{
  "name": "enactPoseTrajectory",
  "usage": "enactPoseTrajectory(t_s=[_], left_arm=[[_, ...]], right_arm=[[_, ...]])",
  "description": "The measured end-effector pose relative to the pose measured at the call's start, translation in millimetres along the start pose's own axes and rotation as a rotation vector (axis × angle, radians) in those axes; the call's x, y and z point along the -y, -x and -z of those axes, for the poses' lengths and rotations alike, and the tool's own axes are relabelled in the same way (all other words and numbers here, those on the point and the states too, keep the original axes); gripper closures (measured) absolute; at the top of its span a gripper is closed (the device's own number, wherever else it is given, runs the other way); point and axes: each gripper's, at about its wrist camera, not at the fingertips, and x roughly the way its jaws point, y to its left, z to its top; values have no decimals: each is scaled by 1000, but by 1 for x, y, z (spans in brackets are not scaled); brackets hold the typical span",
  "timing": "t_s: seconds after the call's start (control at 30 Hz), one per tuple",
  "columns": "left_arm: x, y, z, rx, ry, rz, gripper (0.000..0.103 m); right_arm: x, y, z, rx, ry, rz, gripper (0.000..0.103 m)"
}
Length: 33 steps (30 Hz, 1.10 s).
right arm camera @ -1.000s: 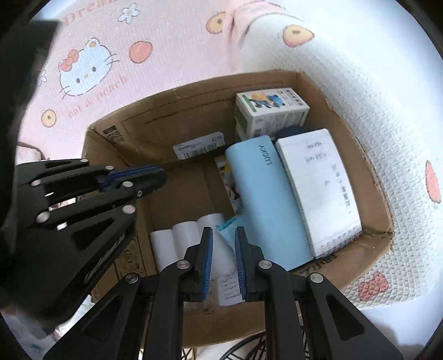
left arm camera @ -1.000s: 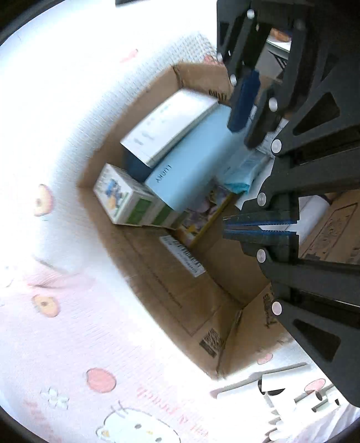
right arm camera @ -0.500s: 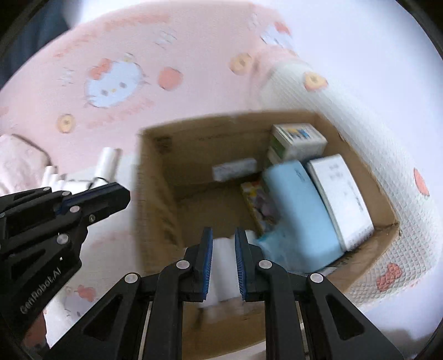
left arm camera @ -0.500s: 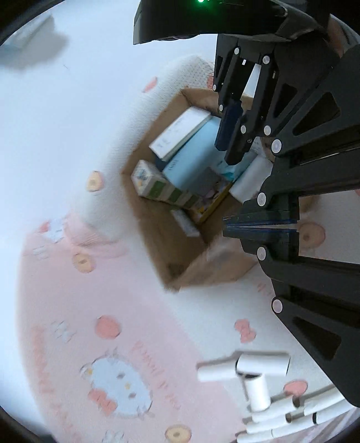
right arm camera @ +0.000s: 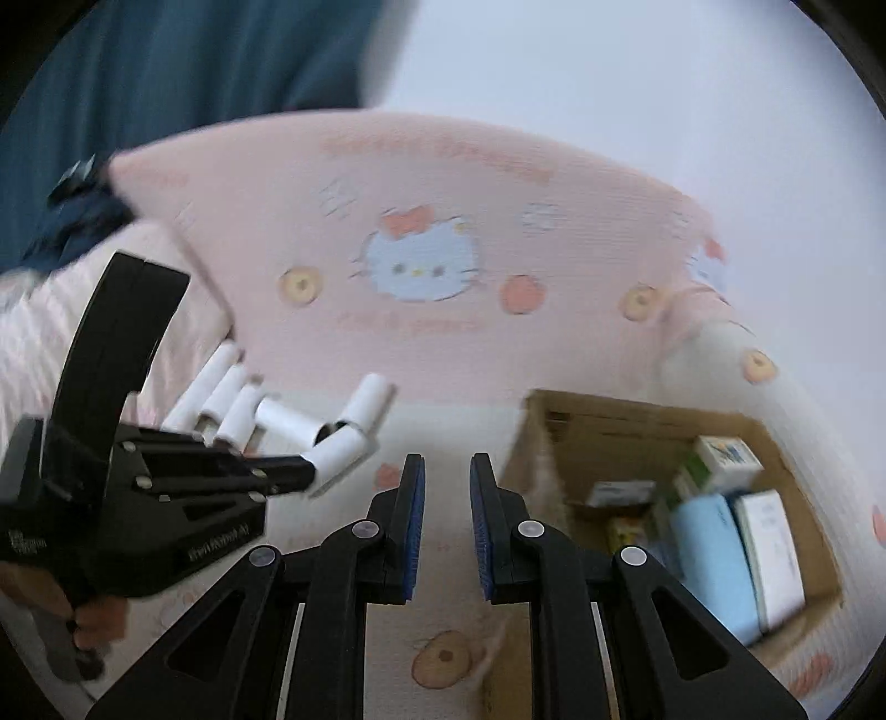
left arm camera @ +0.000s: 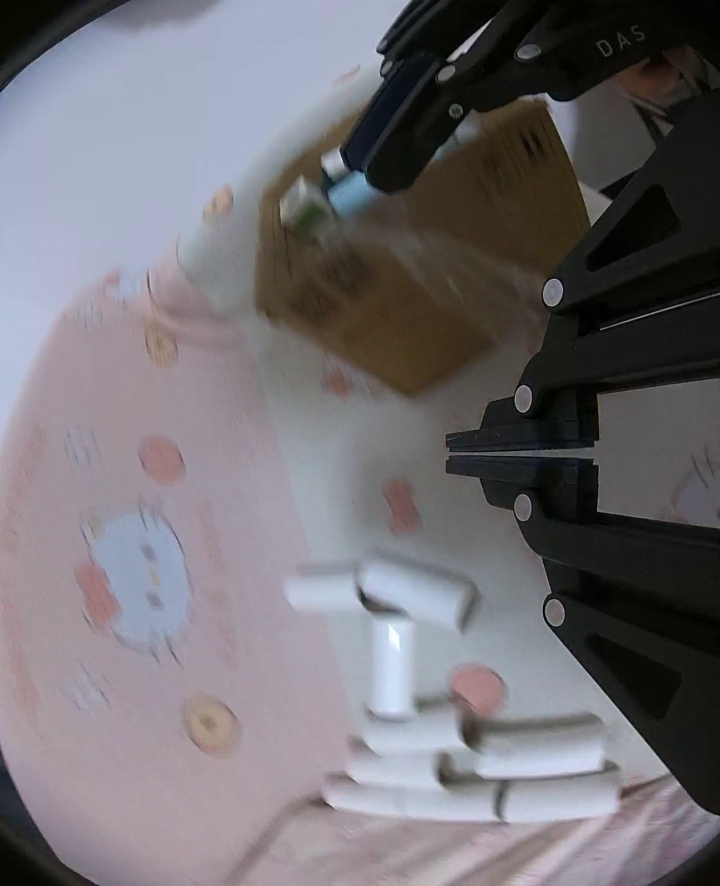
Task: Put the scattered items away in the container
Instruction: 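Withdraw the right gripper from the box back to the scattered tubes, then straddle a standing white tube with the right gripper and close on it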
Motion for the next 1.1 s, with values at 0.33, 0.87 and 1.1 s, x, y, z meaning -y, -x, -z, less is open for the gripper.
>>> enactPoseTrajectory(t_s=[0.33,0.87,1.1], left_arm=[[-124,47,11,74,155,-339,102],[-195,40,44,-53,405,-199,84],[-198,16,46,-88,443,-143,54]], right_arm=[[-41,-85,-5,-57,-4,-374,90],[-140,-169,5,-143,127,-605,72],[-173,-187,19,-245,137,-685,40]])
